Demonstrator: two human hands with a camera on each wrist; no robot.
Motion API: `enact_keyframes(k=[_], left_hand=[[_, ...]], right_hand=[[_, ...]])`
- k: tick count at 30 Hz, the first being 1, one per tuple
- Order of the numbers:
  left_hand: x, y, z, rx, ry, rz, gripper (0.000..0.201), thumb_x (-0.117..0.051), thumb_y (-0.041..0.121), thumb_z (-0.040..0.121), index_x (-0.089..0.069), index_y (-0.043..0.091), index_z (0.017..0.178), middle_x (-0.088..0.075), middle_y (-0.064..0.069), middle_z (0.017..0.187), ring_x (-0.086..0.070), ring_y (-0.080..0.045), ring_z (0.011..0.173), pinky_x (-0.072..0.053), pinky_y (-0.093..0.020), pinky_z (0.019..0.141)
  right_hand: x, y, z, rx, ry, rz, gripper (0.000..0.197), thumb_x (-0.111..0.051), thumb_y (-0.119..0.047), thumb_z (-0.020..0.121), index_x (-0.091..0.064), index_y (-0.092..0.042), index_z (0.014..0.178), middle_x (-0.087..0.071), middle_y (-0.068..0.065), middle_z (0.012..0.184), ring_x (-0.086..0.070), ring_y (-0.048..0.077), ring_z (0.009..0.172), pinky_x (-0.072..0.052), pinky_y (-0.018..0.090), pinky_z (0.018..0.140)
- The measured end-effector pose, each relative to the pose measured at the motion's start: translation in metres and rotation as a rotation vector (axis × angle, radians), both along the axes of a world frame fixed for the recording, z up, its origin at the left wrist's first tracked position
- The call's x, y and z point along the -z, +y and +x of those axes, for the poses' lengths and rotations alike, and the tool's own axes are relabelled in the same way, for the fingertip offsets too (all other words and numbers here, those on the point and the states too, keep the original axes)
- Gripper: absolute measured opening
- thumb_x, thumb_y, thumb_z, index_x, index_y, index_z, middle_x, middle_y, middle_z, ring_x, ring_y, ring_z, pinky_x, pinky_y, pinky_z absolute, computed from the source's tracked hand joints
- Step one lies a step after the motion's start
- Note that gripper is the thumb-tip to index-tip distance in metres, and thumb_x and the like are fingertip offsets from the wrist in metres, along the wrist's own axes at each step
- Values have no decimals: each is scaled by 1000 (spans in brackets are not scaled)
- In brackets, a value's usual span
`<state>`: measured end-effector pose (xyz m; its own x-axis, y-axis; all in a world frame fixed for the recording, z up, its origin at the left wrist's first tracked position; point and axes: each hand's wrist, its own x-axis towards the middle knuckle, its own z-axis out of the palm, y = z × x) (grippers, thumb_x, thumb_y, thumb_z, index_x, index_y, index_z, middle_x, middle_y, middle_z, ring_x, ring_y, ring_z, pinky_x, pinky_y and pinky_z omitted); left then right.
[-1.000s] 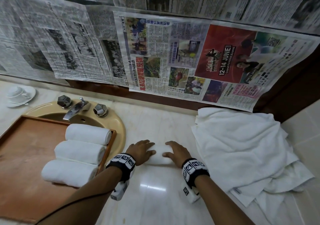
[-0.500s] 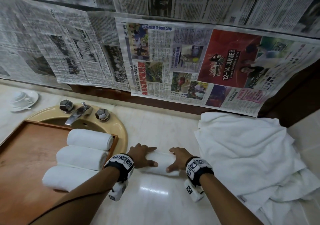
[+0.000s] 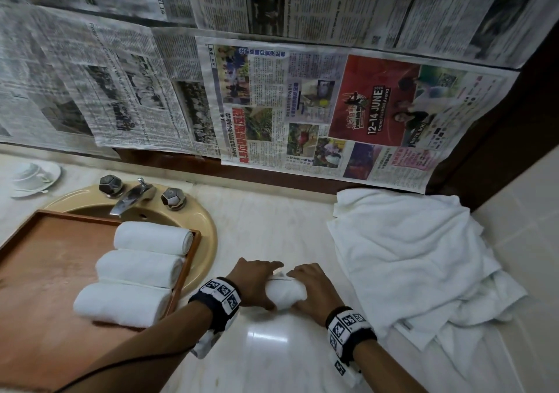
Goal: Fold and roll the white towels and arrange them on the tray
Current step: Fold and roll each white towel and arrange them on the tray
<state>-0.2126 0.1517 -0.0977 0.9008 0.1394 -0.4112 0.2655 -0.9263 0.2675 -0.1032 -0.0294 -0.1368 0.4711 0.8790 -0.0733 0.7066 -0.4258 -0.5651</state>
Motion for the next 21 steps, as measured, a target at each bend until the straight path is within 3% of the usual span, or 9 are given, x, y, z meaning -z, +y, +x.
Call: enact_keyframes(k=[4,6,9,17,21], left_hand=[[-9,-11,-10,8,-18,-16,85,-77,59,60,-47,39,136,-53,8,119,-56,-18,110,-46,-39,91],[-10,-13,-17,-24,-49,-46,79,-79,53,61,-51,38,134,-52,8,123,-56,-18,110,-47,-37,90],[-13,-18,-27,-73,-105,-69,74,-80,45,66,-52,34,134,-55,9,129,-57,-17,113,-46,-30,90],[-36,-12,-62,-151,-202,-70,75,-77,59,66,-53,38,133,-66,10,120,-59,-15,108,-47,-30,89],[-46,4,-85,-180,-214,-65,75,-71,68,65,-52,41,132,-68,9,115,-62,-14,104,-49,-31,89]], right_hand=[[-9,-11,-10,5,-26,69,55,-72,-35,63,-63,-25,116,-55,-16,114,-41,5,108,-39,17,86],[-14,-16,-15,26,-25,115,54,-74,-37,61,-64,-22,113,-56,-14,112,-43,7,106,-40,18,86],[-22,-19,-22,30,-26,186,55,-79,-31,59,-64,-18,110,-58,-10,109,-41,6,103,-30,8,88],[-28,-12,-41,23,28,271,66,-90,-28,52,-65,-20,112,-54,-17,110,-43,5,105,-30,5,91],[-31,-4,-61,40,47,334,70,-87,-30,59,-62,-22,123,-52,-14,121,-42,5,115,-34,13,99]])
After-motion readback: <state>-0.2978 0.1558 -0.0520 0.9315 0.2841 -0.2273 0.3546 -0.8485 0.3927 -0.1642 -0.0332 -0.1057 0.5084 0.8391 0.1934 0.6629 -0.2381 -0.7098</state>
